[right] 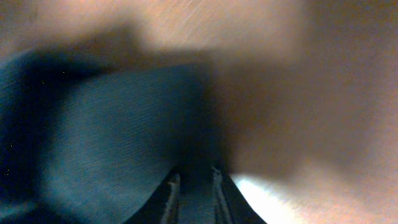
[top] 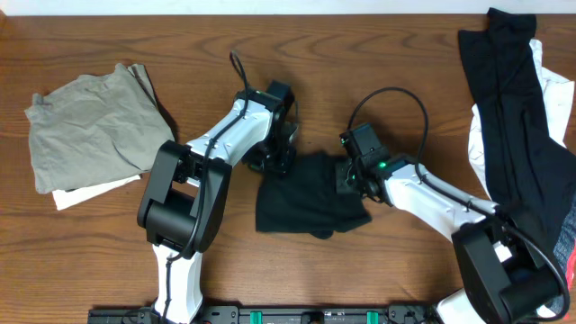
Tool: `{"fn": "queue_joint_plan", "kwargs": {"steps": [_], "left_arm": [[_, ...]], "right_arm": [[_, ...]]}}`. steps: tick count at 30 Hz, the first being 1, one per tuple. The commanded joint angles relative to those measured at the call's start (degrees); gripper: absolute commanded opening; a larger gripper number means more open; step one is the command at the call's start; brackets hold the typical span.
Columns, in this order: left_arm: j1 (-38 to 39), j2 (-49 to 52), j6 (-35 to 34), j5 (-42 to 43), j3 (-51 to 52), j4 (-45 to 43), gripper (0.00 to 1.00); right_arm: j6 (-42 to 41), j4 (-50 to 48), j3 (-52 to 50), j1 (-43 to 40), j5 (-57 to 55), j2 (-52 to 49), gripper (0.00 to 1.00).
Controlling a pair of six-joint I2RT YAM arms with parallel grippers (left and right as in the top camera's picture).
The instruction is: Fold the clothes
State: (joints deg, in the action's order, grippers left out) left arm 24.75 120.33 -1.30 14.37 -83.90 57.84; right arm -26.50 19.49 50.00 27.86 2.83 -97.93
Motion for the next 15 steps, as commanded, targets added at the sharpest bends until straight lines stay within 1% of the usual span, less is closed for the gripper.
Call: {"fn": "queue_joint_plan", "kwargs": {"steps": [1,4,7,9,11,13,15], "left_arm": [[0.3,2.8,-6.9,-3.0,3.1,5.5,0.1],[0.9,2.8,-7.2,-3.1,3.1,9.6,0.07],[0.9,2.8,-7.2,-3.1,3.1,11.5,0.07],[0.9,2.8,-7.2,-3.1,3.1,11.8,0.07],[0.9,2.8,-7.2,-3.1,3.1,11.5,0.07],[0.9,2.8,-7.2,-3.1,3.1,11.2,0.08],[0.9,2.8,-7.2,-3.1,3.1,10.9,0.08]], "right_arm": [[3.5,-3.4,-0.6,-2.6,-5.9,-1.4,0.22],[4.9,-5.6,-0.3,-4.5,-5.3,-1.4,0.26],[7.7,-4.9,0.9,-6.0,-0.9,-1.1,0.4],[10.2,-4.9,1.7,-6.8,4.4,-1.0,0.43],[12.3,-3.8,2.6,-7.5,14.1,-1.0,0.44],[12.4,-0.8,2.7,-7.8,22.8,-1.1,0.47],[12.4,2.9,2.7,-7.8,27.6,-1.1,0.48]]}}
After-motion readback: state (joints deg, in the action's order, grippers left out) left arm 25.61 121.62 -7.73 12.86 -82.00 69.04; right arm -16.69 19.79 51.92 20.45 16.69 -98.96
